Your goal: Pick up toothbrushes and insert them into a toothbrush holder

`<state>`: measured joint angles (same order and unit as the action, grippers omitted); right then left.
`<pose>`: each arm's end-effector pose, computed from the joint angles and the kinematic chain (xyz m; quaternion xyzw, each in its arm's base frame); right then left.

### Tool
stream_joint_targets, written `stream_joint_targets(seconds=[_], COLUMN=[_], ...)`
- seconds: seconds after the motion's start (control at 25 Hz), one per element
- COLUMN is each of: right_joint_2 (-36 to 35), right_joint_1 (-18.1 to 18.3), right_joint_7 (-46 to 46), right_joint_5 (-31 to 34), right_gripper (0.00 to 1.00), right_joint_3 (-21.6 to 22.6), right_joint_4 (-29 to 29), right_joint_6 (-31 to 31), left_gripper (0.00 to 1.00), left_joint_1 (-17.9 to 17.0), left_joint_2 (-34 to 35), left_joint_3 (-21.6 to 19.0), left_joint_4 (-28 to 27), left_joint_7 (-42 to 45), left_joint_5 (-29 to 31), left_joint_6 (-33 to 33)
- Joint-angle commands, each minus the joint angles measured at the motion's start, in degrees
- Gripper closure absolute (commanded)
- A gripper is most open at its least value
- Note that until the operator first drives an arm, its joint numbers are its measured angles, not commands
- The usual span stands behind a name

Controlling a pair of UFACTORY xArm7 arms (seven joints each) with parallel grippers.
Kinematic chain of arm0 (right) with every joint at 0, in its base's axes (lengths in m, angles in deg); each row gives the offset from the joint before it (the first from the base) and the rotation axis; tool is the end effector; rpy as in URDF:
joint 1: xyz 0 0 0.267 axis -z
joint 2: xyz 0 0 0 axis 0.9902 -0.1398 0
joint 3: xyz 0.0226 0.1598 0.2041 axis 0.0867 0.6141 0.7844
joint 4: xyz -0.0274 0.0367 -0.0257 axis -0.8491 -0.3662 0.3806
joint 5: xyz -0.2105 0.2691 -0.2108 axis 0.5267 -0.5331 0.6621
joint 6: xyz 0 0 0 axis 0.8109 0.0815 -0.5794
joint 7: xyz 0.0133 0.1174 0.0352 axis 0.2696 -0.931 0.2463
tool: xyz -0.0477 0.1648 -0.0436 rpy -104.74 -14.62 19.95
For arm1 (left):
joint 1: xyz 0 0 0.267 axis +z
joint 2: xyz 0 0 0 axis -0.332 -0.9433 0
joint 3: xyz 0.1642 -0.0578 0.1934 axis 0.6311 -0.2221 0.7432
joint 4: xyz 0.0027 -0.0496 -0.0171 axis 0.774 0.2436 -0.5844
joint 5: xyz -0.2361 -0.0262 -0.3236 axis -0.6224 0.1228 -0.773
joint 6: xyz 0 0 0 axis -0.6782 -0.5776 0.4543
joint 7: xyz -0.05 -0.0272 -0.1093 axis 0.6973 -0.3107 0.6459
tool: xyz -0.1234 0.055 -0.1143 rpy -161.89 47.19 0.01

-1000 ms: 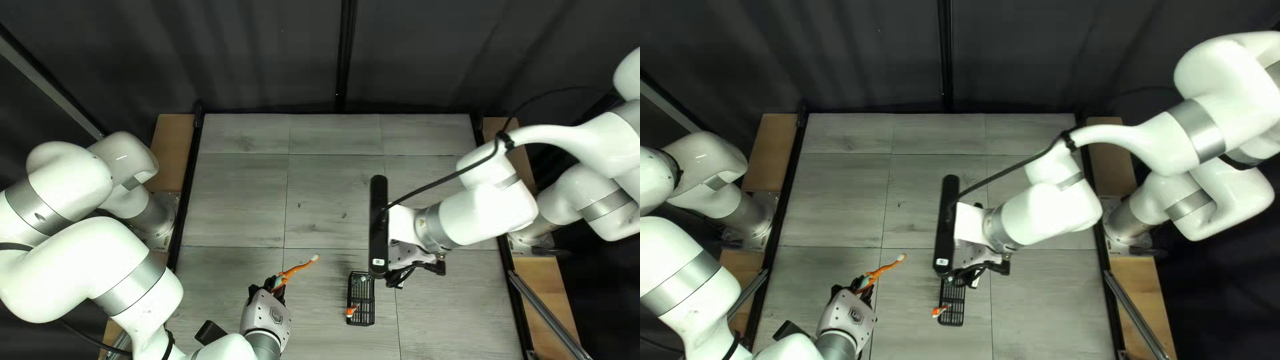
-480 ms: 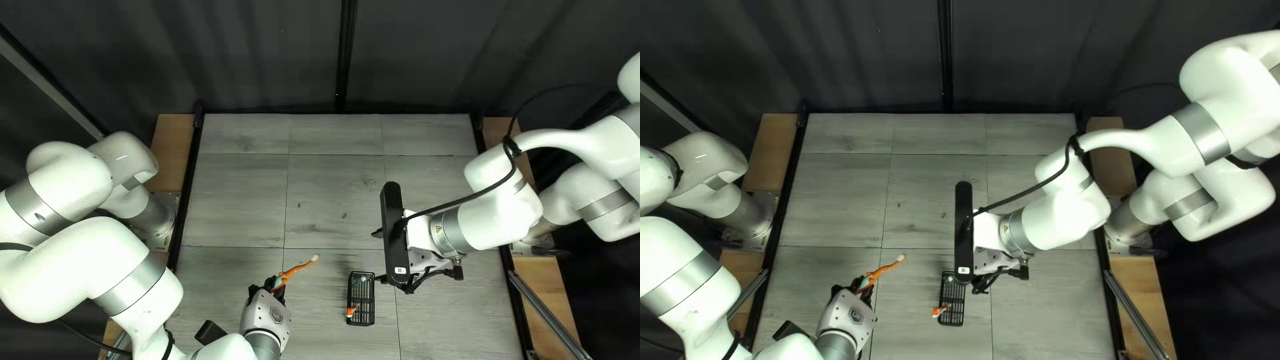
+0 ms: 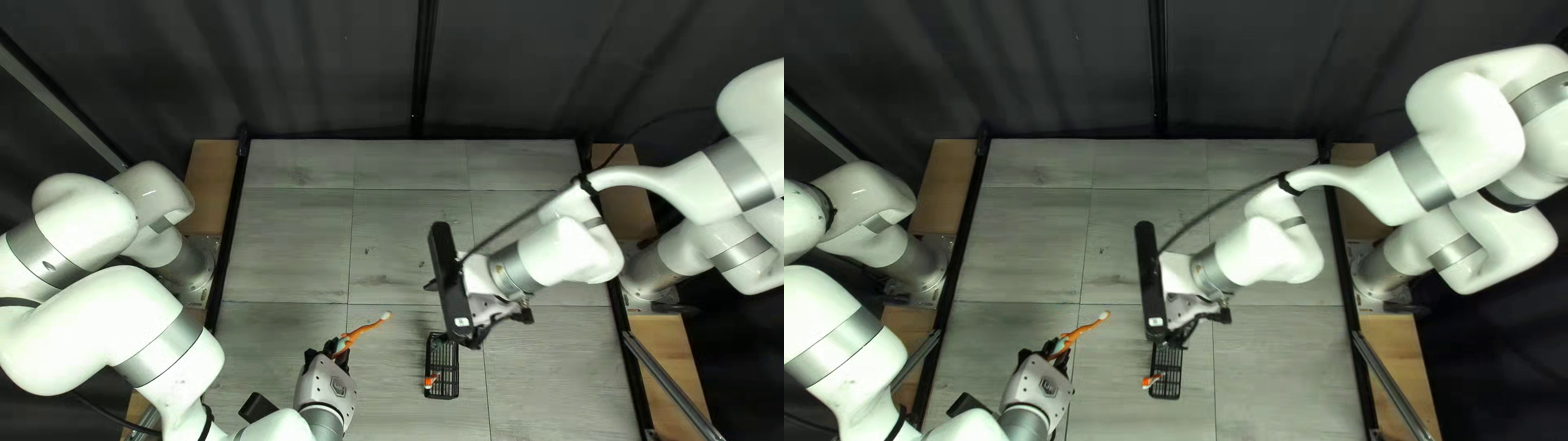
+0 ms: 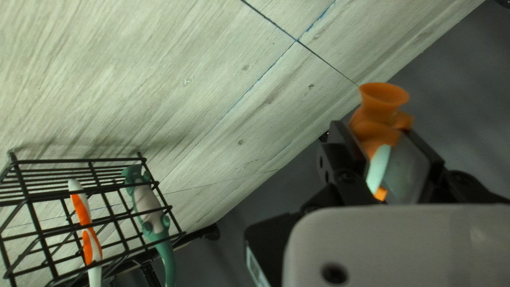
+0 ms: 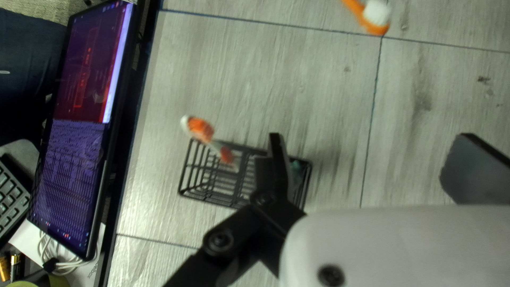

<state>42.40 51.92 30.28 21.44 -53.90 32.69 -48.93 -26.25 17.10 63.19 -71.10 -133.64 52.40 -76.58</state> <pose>0.5792 0.1477 0.1413 -0.9512 -0.0579 -0.2969 0.0613 0.4118 -0.1917 0.0717 -0.3486 0.8432 0.3825 0.1457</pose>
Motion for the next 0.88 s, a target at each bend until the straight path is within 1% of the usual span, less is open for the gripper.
stream_joint_targets(seconds=[0.04, 0.08, 0.2, 0.32, 0.4, 0.52, 0.64, 0.72, 0.88], right_joint_2=[-4.2, -5.5, -6.9, -7.1, -7.1, -7.7, -8.8, -10.2, -11.6], right_joint_1=[0.3, 0.9, 1.7, 2.0, 2.0, 2.2, 2.7, 3.2, 3.5], right_joint_7=[9.8, 12.8, 17.0, 18.4, 18.0, 18.8, 20.7, 22.3, 24.0], right_joint_5=[-10.2, -13.4, -17.8, -19.0, -17.8, -18.1, -20.4, -22.2, -23.7], right_gripper=[0.00, 0.00, 0.00, 0.00, 0.00, 0.00, 0.00, 0.00, 0.00], right_joint_3=[-0.5, -0.1, 0.3, 0.2, -0.1, -0.1, 0.4, 1.0, 1.8], right_joint_4=[-3.8, -5.1, -6.4, -7.0, -7.4, -7.7, -7.9, -9.1, -10.6], right_joint_6=[0.0, -0.1, -0.3, -0.9, -1.7, -1.7, -0.7, -0.5, -0.6], left_gripper=[1.00, 1.00, 1.00, 1.00, 1.00, 1.00, 1.00, 1.00, 1.00], left_joint_1=[0.0, 0.0, 0.0, 0.0, 0.0, 0.0, 0.0, 0.0, 0.0], left_joint_2=[0.0, 0.0, 0.0, 0.0, 0.0, 0.0, 0.0, 0.0, 0.0], left_joint_3=[0.0, 0.0, 0.0, 0.0, 0.0, 0.0, 0.0, 0.0, 0.0], left_joint_4=[0.0, 0.0, 0.0, 0.0, 0.0, 0.0, 0.0, 0.0, 0.0], left_joint_7=[0.0, 0.0, 0.0, 0.0, 0.0, 0.0, 0.0, 0.0, 0.0], left_joint_5=[0.0, 0.0, 0.0, 0.0, 0.0, 0.0, 0.0, 0.0, 0.0], left_joint_6=[0.0, 0.0, 0.0, 0.0, 0.0, 0.0, 0.0, 0.0, 0.0])
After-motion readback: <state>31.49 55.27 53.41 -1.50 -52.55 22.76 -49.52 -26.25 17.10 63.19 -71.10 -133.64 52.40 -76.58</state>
